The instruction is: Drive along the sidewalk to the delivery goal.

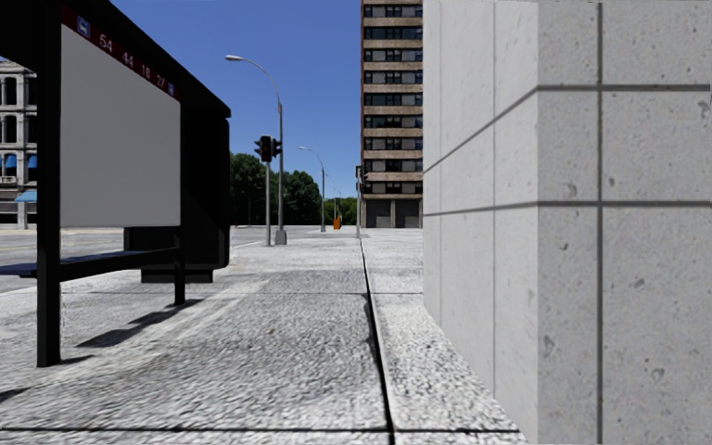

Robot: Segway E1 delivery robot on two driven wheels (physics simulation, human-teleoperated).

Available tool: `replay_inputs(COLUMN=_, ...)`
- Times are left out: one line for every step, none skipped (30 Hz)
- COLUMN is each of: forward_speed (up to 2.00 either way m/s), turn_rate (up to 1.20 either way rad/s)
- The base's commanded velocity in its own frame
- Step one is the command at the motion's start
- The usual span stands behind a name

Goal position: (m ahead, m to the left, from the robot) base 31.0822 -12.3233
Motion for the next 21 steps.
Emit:
replay_inputs(forward_speed=1.55, turn_rate=0.0)
replay_inputs(forward_speed=1.55, turn_rate=0.0)
replay_inputs(forward_speed=1.55, turn_rate=0.0)
replay_inputs(forward_speed=1.55, turn_rate=0.0)
replay_inputs(forward_speed=1.55, turn_rate=0.0)
replay_inputs(forward_speed=1.55, turn_rate=0.0)
replay_inputs(forward_speed=1.55, turn_rate=0.0)
replay_inputs(forward_speed=1.55, turn_rate=0.0)
replay_inputs(forward_speed=1.55, turn_rate=0.0)
replay_inputs(forward_speed=1.55, turn_rate=0.0)
replay_inputs(forward_speed=1.55, turn_rate=0.0)
replay_inputs(forward_speed=1.55, turn_rate=0.0)
replay_inputs(forward_speed=1.55, turn_rate=0.0)
replay_inputs(forward_speed=1.55, turn_rate=0.0)
replay_inputs(forward_speed=1.55, turn_rate=0.0)
replay_inputs(forward_speed=1.55, turn_rate=0.0)
replay_inputs(forward_speed=1.55, turn_rate=0.0)
replay_inputs(forward_speed=1.55, turn_rate=0.0)
replay_inputs(forward_speed=1.55, turn_rate=0.0)
replay_inputs(forward_speed=1.55, turn_rate=0.0)
replay_inputs(forward_speed=1.55, turn_rate=0.0)
